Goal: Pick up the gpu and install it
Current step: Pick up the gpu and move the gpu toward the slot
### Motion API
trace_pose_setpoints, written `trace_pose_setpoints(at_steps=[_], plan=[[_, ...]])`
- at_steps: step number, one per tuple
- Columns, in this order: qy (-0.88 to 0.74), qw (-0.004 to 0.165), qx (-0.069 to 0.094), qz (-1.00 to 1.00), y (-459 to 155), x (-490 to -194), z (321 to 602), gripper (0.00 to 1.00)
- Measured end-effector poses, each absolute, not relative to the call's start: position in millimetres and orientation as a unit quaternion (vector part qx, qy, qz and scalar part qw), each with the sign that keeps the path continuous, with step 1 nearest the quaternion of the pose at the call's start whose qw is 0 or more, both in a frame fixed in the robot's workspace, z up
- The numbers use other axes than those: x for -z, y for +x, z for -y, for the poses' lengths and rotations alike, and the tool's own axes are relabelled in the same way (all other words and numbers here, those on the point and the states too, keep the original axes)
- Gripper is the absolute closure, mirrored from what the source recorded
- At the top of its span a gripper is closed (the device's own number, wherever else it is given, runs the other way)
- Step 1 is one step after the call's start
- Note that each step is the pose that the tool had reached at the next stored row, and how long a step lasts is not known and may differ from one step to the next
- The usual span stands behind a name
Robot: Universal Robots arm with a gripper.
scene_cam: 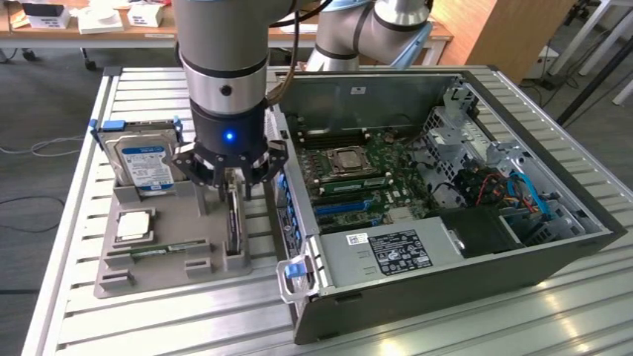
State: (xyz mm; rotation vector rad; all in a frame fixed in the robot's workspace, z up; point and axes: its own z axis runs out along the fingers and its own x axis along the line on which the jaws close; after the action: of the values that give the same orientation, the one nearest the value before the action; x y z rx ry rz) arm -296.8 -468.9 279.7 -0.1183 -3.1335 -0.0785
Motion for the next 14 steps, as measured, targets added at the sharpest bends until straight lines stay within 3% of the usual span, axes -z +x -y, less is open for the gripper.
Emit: trace_pose_setpoints(at_steps=[14], plan=[[-0.038,0.002,0.025,0.999,-297,-266,469,0.58]])
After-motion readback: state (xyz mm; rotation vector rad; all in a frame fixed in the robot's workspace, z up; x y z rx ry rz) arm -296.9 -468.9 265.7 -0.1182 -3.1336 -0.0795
